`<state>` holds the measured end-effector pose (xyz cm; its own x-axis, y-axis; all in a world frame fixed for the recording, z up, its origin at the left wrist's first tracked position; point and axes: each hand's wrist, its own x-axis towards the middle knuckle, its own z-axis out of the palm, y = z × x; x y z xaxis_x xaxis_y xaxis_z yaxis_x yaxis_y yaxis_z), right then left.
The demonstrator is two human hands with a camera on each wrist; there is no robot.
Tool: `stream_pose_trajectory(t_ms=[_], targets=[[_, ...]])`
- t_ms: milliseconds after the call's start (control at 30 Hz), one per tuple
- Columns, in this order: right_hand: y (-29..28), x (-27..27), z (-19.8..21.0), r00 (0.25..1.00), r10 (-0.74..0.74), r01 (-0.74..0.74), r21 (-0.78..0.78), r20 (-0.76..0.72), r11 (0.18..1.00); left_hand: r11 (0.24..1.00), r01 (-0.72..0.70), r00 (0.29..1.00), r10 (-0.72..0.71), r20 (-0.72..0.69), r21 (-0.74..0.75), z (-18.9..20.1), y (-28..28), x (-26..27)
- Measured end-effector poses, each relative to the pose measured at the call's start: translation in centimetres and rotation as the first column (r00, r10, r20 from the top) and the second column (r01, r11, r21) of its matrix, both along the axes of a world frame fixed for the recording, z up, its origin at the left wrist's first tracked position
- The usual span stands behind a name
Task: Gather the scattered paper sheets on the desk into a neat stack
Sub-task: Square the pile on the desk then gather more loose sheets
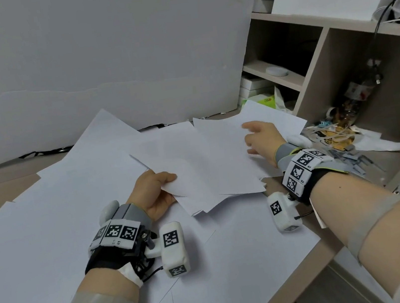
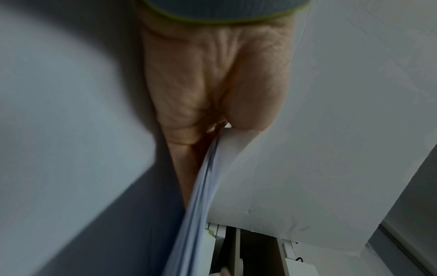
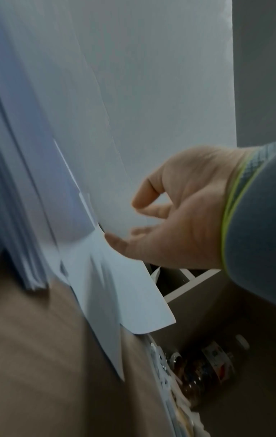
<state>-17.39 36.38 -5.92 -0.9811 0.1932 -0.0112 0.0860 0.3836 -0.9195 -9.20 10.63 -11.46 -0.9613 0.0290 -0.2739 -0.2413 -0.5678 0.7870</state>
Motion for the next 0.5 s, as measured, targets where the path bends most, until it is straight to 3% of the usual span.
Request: stream_pose_trajectory(t_ms=[133, 300, 500], targets=[[4.1, -1.7, 0.1, 0.930, -0.347, 0.359, -0.085, 0.124, 0.930, 1.000, -0.018, 1.000, 0.019, -0.007, 0.018, -0.5, -0.2, -0.3], [8.5, -2.2, -0.7, 0.875, -0.429, 0.472, -0.204, 0.224, 0.858, 0.998, -0.012, 1.000, 0.014, -0.026, 0.064, -0.5, 0.0, -0.4], [9.5, -3.2, -1.6, 0.908, -0.363, 0.414, -0.321, 0.207, 0.852, 0.997, -0.028, 0.999, 0.029, -0.013, 0.067, -0.2, 0.3, -0.2]])
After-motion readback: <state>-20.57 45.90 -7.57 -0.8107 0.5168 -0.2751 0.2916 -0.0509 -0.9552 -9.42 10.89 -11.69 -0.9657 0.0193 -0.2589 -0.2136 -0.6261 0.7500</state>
